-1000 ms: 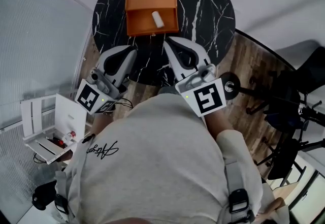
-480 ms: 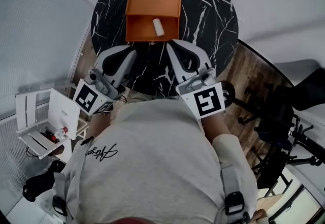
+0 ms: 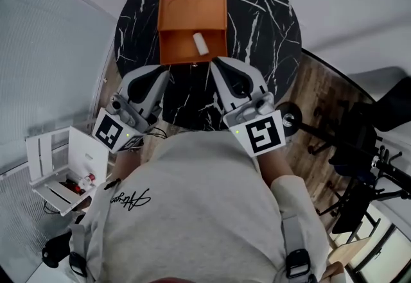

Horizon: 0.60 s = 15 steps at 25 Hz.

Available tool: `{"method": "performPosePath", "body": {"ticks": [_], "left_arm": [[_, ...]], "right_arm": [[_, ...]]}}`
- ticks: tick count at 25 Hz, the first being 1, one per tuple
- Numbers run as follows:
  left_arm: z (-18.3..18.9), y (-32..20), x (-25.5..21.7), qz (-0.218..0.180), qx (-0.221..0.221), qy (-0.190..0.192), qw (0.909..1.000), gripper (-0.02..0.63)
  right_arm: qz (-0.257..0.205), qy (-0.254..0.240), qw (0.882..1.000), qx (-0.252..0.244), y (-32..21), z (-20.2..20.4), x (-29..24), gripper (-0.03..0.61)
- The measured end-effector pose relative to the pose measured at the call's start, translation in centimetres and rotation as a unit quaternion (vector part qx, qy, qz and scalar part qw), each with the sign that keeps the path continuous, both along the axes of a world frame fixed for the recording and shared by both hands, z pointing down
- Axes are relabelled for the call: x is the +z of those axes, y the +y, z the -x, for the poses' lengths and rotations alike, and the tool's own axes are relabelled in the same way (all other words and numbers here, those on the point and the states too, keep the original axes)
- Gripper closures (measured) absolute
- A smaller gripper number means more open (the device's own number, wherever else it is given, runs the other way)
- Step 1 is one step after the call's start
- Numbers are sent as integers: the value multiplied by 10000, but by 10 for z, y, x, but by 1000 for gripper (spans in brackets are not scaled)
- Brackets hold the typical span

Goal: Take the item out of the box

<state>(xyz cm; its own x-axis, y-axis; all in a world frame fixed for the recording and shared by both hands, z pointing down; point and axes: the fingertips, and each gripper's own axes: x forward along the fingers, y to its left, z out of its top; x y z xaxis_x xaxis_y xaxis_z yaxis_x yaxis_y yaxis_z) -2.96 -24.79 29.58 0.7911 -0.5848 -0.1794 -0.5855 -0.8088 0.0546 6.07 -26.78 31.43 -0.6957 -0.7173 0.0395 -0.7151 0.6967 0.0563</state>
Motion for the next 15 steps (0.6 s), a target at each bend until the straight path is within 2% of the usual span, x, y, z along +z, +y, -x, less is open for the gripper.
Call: {"method": "performPosePath", "body": {"ticks": [15], "left_arm": [[16,1,16,148,-68,22,9999,612]], "right_arm": [[533,165,9983,165,-23,11,30,558]]}}
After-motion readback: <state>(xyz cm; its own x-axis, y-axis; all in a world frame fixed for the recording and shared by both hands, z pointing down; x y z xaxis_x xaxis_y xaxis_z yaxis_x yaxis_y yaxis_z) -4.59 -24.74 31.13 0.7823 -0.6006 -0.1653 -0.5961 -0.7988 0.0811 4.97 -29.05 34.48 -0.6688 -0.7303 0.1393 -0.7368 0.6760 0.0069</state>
